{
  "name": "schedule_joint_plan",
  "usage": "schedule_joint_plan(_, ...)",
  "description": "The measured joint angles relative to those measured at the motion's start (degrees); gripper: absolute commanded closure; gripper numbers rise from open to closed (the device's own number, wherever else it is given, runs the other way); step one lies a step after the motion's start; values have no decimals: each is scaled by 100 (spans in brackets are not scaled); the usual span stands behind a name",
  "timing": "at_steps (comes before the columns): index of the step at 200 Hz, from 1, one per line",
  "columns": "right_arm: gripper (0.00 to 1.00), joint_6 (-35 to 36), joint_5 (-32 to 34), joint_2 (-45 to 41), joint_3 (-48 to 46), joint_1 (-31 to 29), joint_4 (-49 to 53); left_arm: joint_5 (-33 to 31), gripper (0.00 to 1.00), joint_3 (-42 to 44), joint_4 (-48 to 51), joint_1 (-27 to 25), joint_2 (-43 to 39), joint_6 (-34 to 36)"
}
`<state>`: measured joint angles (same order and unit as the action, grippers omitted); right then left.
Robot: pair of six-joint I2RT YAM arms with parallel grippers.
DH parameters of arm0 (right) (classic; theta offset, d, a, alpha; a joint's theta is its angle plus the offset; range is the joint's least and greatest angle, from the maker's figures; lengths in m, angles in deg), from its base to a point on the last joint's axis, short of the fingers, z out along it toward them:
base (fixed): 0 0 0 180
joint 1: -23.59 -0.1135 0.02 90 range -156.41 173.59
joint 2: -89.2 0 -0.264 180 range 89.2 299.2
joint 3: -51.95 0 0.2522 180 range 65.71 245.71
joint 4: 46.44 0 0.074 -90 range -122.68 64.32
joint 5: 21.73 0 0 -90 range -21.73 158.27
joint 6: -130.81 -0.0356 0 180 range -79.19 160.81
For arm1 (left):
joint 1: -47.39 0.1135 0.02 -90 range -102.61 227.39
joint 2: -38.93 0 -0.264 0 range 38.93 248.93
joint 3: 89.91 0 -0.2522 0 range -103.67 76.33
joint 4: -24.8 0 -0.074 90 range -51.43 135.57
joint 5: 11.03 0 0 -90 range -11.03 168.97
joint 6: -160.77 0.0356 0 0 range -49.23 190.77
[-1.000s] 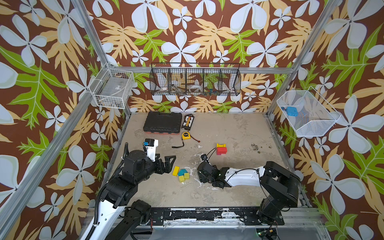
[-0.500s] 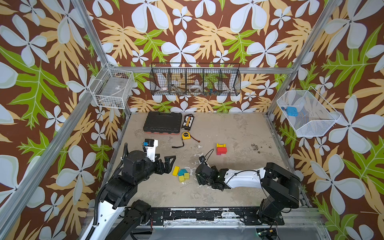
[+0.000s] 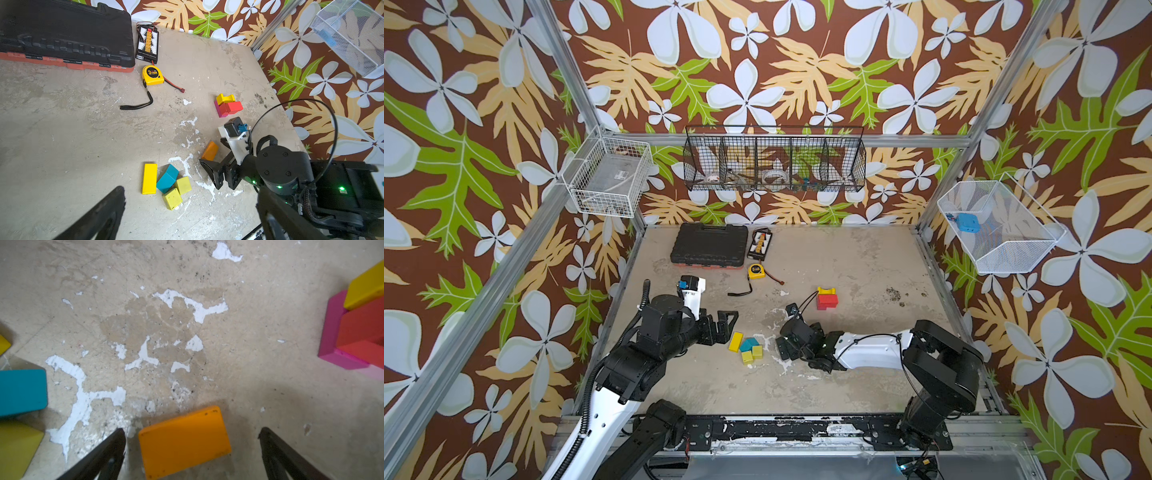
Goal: Build the wood block tower
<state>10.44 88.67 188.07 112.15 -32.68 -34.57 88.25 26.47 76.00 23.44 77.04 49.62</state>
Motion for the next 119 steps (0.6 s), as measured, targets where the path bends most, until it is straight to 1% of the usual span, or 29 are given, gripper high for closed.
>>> schedule_joint_plan(57, 0, 214, -221, 431, 269, -2, -444, 4, 0, 2, 2, 0, -22, 0)
schedule_joint_plan(88, 4, 234, -306, 463, 291, -26, -496, 4, 0, 7, 2, 0, -44, 0)
schedule_joint_plan(119, 8, 258, -369, 407, 225, -175, -514, 4, 0, 7, 2, 0, -55, -2)
